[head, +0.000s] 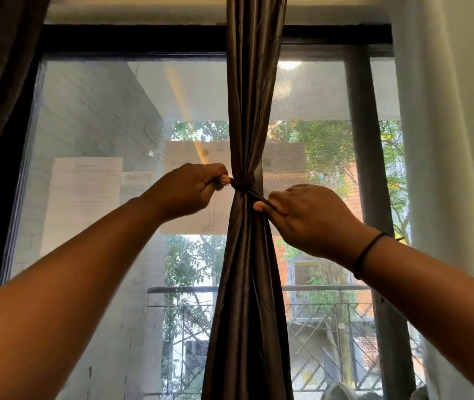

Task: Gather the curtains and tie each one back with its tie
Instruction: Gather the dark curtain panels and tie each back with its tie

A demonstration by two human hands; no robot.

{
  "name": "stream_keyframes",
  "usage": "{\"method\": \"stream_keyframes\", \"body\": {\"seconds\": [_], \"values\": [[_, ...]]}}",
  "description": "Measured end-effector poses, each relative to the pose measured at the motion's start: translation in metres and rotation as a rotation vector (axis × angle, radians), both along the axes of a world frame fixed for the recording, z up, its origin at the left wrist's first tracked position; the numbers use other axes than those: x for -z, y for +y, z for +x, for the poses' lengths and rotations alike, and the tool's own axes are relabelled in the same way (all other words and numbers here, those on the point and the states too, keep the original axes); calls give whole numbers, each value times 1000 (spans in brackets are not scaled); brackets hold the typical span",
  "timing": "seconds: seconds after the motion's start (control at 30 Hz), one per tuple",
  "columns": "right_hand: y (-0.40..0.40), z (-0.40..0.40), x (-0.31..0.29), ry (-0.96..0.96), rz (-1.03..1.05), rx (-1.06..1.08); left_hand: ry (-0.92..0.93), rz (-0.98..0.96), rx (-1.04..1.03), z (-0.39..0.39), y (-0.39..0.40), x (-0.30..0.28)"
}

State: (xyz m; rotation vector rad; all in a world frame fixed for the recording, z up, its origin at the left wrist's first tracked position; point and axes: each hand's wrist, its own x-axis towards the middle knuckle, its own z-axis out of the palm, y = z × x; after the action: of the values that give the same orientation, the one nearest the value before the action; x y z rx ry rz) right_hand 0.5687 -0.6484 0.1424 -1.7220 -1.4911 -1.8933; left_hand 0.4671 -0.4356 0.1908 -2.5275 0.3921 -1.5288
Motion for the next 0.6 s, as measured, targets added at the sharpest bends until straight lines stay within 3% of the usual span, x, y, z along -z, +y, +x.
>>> {"method": "stream_keyframes", "body": {"seconds": [0.07,0.13,0.27,0.33,0.37,0.47,0.53,0.6], "values": [[-6,-4,0,123,-30,2,33,-120,60,-1,-11,8],[-11,-8,2,406,-86,-128,84,-408,232,-3,-30,27],[-13,-5,22,1331,-8,-755,132,-1003,599,-4,-72,74],[-5,7,35,1735,117,-1060,136,-1125,635,1,-77,91],[-1,12,40,1862,174,-1141,121,-1092,573,5,-75,96],[11,16,56,1963,131,-1069,12,-967,319,22,-66,105],[21,10,64,1886,64,-1018,-18,-999,249,31,-66,107],[29,2,66,1734,139,-954,-14,-1023,175,36,-66,108]]}}
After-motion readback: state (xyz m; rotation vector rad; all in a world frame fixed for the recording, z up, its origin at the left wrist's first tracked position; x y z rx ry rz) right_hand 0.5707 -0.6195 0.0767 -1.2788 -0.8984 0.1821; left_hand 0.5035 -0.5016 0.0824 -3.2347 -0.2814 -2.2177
